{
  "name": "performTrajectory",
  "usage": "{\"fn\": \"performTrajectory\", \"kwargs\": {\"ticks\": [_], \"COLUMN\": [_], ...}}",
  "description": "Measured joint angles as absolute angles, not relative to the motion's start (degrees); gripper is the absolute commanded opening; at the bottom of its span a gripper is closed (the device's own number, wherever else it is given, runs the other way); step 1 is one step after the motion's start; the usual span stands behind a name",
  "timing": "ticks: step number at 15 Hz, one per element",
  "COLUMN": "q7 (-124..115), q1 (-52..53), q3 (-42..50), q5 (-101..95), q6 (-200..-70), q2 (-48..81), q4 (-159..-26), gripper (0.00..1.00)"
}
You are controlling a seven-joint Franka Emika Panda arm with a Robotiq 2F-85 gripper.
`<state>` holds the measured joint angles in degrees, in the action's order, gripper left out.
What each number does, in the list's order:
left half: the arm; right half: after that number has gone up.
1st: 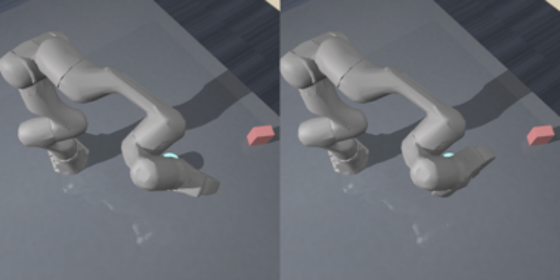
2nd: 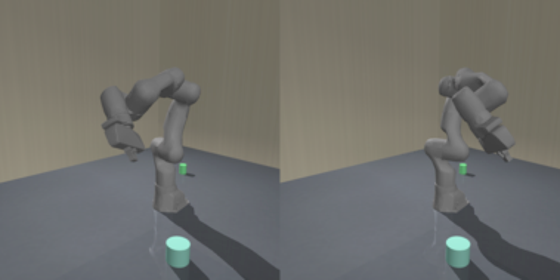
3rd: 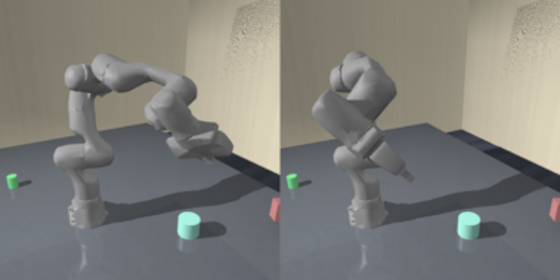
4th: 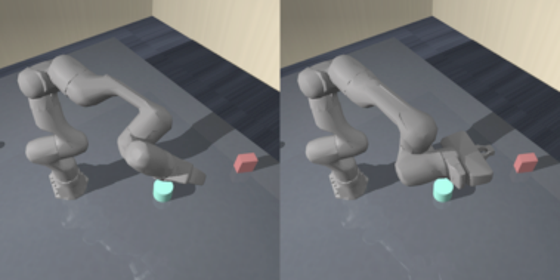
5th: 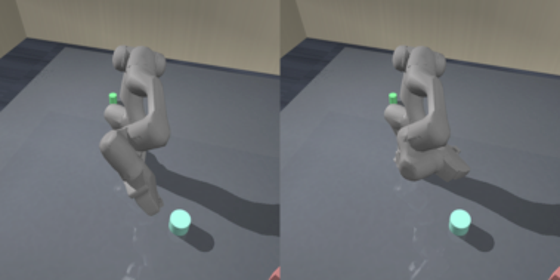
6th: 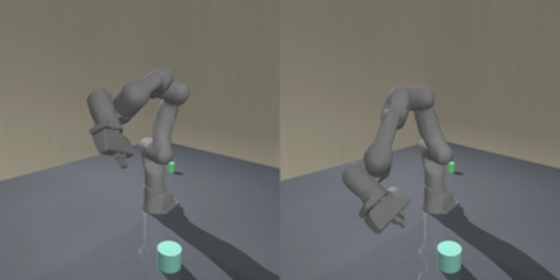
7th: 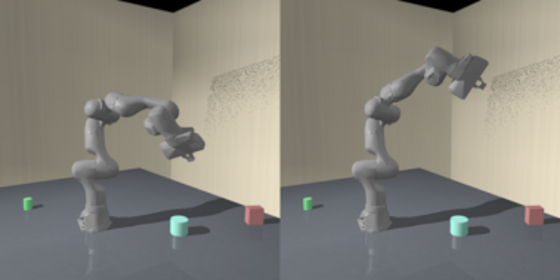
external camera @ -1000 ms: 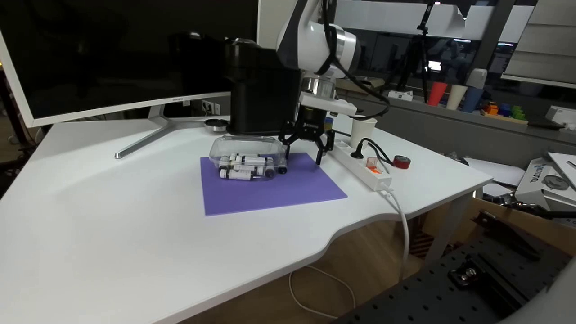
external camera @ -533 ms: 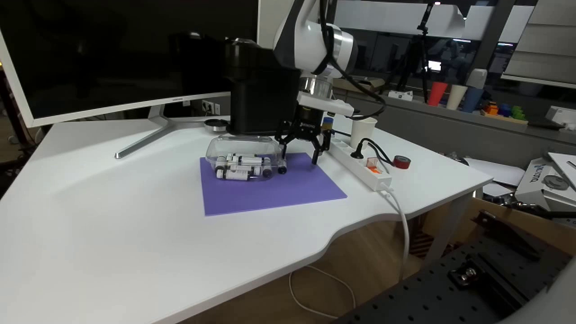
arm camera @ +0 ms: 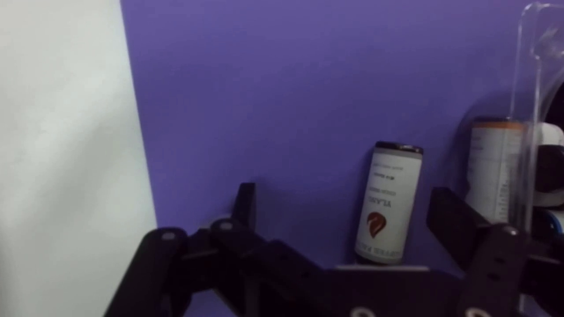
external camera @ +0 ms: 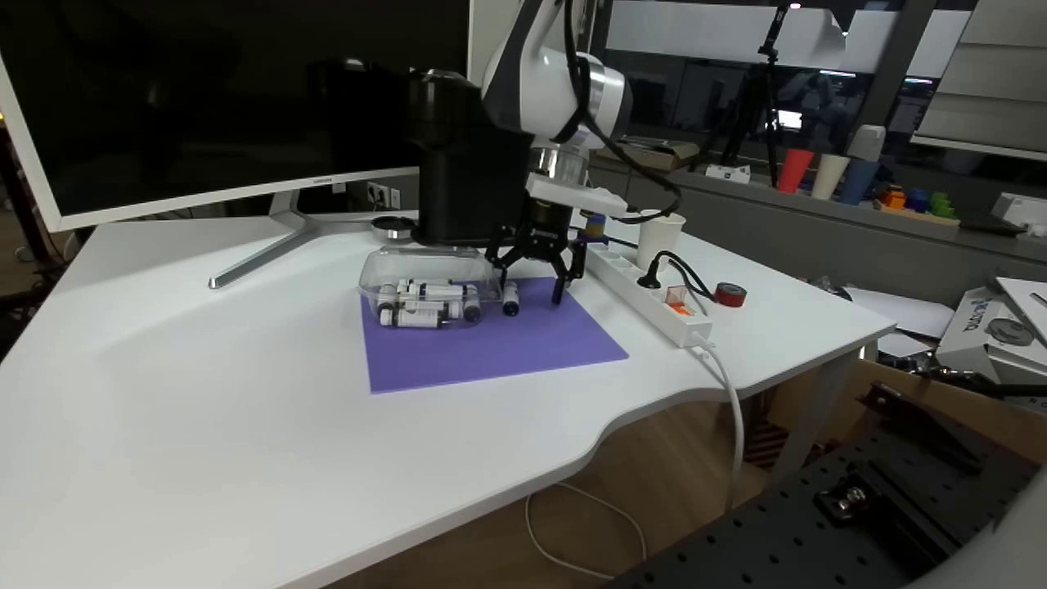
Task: Put the bottle in the clear bowl
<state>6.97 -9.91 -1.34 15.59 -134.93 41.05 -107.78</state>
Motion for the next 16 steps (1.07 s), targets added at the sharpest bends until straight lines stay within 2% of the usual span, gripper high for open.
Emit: {"fn": "performTrajectory", "kwargs": {"ticks": [2,3,5,14,16], "q7": [6.89,6.83,6.46,2.68,1.51], "q1": [-9.35,-9.11,-8.48,-5.9,-5.33], "q3": [-1.55,-1.57,-1.57,-0.7,-0.21], "q5": [15.58,15.58,15.45,14.35,13.82], "q6": [-134.11,-133.63,-132.96,-130.52,-129.49], "q2": [41.94,42.06,42.15,41.67,41.71], "q4": [-106.49,-106.01,-105.44,-103.5,-102.96], "gripper": [1.0,0.75,0.67,0.04,0.06]}}
